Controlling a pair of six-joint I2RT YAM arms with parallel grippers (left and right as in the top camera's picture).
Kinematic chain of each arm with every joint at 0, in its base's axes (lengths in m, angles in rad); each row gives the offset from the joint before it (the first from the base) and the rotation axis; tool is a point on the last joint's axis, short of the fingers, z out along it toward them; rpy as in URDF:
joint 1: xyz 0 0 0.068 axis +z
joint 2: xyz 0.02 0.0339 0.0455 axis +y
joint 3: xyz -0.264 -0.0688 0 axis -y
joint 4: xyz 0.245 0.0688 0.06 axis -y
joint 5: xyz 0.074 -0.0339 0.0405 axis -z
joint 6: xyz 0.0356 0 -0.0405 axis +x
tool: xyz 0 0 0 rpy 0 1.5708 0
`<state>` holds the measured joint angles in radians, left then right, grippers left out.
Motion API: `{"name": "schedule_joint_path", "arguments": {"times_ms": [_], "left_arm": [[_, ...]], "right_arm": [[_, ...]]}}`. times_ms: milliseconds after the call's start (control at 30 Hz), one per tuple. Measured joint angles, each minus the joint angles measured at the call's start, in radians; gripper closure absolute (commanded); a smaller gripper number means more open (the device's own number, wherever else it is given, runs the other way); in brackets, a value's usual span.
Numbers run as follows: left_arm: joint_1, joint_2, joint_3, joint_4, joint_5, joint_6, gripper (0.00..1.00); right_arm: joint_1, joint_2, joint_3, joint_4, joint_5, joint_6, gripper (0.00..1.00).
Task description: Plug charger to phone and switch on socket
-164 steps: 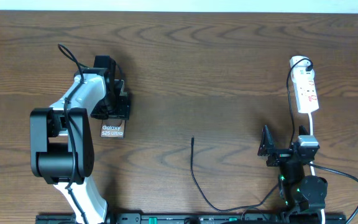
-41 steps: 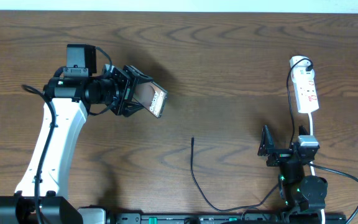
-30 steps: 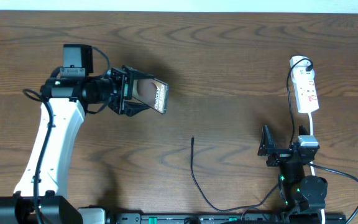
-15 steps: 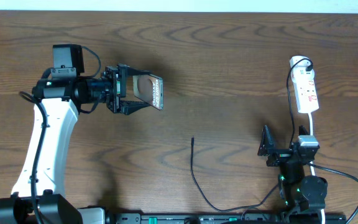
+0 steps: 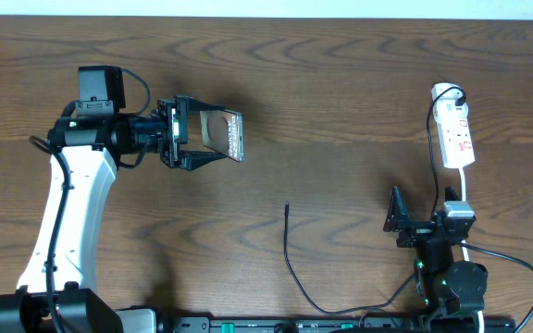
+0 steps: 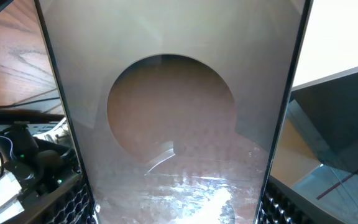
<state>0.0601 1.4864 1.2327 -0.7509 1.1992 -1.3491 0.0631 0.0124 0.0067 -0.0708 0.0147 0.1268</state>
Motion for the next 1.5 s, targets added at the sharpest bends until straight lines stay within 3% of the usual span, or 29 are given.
{"name": "schedule_joint_path", "arguments": {"times_ms": [1500], "left_arm": [[0.0,0.0,0.0,0.0,-0.028,-0.007,0.93]], "right_arm": [[0.0,0.0,0.0,0.0,0.0,0.0,0.01]]}}
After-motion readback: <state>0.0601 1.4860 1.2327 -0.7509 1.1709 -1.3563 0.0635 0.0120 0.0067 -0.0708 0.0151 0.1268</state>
